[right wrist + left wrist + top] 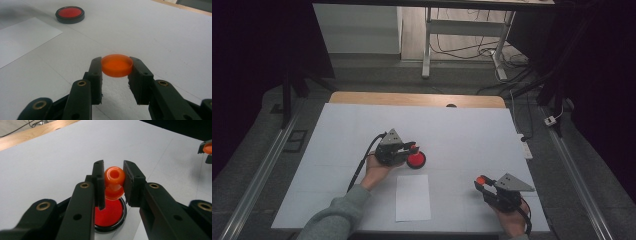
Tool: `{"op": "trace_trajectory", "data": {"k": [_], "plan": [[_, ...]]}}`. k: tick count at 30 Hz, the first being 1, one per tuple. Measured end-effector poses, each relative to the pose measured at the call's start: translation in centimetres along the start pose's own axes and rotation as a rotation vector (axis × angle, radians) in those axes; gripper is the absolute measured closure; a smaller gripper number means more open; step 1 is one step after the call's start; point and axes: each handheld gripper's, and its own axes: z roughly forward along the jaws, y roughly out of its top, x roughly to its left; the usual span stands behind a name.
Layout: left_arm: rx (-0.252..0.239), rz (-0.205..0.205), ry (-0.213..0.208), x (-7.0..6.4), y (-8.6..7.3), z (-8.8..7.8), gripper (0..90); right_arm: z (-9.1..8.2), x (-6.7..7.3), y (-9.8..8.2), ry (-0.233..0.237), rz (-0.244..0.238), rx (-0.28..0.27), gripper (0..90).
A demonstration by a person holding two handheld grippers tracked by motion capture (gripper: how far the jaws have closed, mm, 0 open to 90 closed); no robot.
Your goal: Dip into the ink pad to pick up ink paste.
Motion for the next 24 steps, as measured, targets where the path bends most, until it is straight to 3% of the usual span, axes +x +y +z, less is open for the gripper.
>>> {"op": "trace_trajectory", "data": {"k": [9, 24], "plan": [[0.048, 0.018, -0.013, 0.03, -0.17, 0.06, 72.3, -0.02, 0.1, 0.02, -0.008, -0.015, 0.01, 64.5], [0.055, 0.017, -0.019, 0.08, -0.23, -0.34, 72.3, 0.2, 0.14, -0.11, 0.002, -0.012, 0.023, 64.5]]}}
